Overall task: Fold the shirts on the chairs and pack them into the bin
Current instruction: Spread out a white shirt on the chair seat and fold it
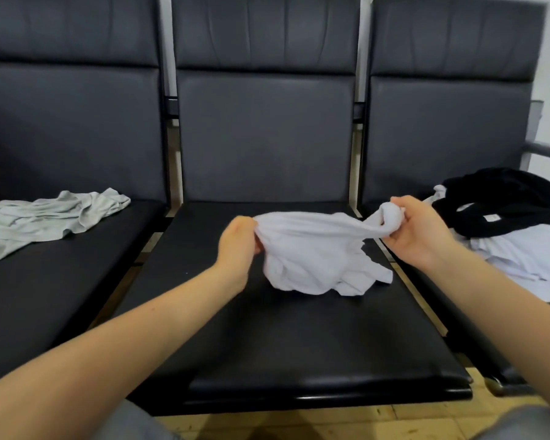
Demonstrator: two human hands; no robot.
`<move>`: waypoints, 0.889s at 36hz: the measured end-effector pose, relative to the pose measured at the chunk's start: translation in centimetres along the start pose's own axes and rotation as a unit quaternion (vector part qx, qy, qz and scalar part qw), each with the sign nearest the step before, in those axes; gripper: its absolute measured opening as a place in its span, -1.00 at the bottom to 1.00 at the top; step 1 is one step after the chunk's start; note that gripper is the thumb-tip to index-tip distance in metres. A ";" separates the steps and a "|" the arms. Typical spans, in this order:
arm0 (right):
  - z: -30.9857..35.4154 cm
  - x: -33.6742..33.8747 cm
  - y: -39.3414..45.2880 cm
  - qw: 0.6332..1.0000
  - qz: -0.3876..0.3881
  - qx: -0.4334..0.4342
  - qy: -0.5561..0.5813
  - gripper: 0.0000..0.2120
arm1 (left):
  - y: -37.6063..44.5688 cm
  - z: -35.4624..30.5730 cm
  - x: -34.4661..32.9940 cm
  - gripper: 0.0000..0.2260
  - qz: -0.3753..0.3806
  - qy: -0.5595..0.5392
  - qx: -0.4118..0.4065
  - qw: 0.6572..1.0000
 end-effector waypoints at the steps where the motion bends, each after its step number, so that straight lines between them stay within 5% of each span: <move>1: -0.1 0.0 0.1 1.000 0.002 -0.001 0.009 -0.85 | 0.4 -0.8 0.4 -0.86 -0.006 -0.025 -0.005 1.000; 7: -0.1 -0.5 -0.3 0.995 0.077 0.013 -0.054 -0.80 | 1.1 -3.6 3.3 -0.81 -0.049 -0.023 -0.035 0.998; 12: -0.7 -0.1 -0.3 0.989 0.057 -0.033 -0.130 -0.73 | 0.8 -2.2 3.7 -0.79 0.008 0.143 -0.011 0.990; 18: -1.8 1.5 0.2 0.944 0.031 -0.078 -0.320 -0.80 | -0.1 -0.1 1.5 -0.81 0.117 0.291 -0.173 0.934; 21: -2.2 1.7 0.3 0.950 0.012 -0.058 -0.305 -0.76 | -0.2 0.1 -1.2 -0.79 0.203 0.389 -0.268 0.858; 24: -1.8 0.8 0.5 0.984 0.038 -0.041 -0.168 -0.79 | -0.4 1.1 -3.7 -0.61 0.314 0.470 -0.340 0.752; 28: 0.2 -0.4 0.6 0.998 0.049 -0.001 -0.030 -0.81 | -0.4 2.8 -4.1 -0.80 0.387 0.518 -0.322 0.691; 30: 0.6 -0.6 0.9 0.998 0.044 0.023 -0.028 -0.81 | -0.1 2.7 -3.1 -0.72 0.359 0.515 -0.288 0.724; 32: 0.2 -0.6 1.4 0.998 0.023 0.032 -0.044 -0.83 | 0.3 1.6 -1.9 -0.69 0.308 0.452 -0.234 0.804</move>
Point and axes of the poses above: each hand's wrist, its own y-axis towards the middle knuckle, its own x-axis out of the back of the hand, z = x × y, the point moved 2 cm from there along y, towards the middle knuckle, and after that the axes turned 5 degrees about -x, right-handed, at the moved point
